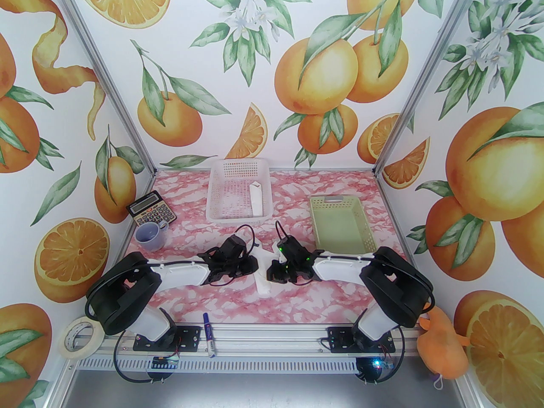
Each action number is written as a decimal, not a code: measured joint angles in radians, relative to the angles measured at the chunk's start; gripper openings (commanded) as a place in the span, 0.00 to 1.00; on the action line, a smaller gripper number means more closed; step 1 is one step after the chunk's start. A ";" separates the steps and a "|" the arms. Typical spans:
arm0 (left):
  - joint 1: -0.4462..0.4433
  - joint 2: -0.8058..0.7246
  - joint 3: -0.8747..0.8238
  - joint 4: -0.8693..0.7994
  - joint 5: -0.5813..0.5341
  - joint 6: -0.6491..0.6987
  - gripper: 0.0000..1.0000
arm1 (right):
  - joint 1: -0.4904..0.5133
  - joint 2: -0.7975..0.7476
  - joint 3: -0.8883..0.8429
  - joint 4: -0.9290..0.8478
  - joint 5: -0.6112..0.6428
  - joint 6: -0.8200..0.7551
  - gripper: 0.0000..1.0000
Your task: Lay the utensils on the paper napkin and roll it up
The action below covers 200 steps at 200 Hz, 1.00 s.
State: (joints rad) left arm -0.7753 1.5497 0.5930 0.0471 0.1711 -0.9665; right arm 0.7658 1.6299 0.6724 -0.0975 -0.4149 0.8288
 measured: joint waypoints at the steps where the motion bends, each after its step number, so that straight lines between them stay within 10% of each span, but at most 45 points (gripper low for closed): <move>1: 0.000 0.000 0.000 0.000 0.000 0.000 0.34 | 0.000 0.000 0.000 0.001 0.000 0.000 0.00; 200: -0.003 0.039 0.011 0.050 0.029 -0.052 0.30 | 0.000 0.001 -0.010 0.030 0.000 0.000 0.00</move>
State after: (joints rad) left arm -0.7784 1.5883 0.6044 0.0971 0.2001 -1.0183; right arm 0.7654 1.6306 0.6624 -0.0677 -0.4149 0.8291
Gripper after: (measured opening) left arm 0.315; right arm 0.054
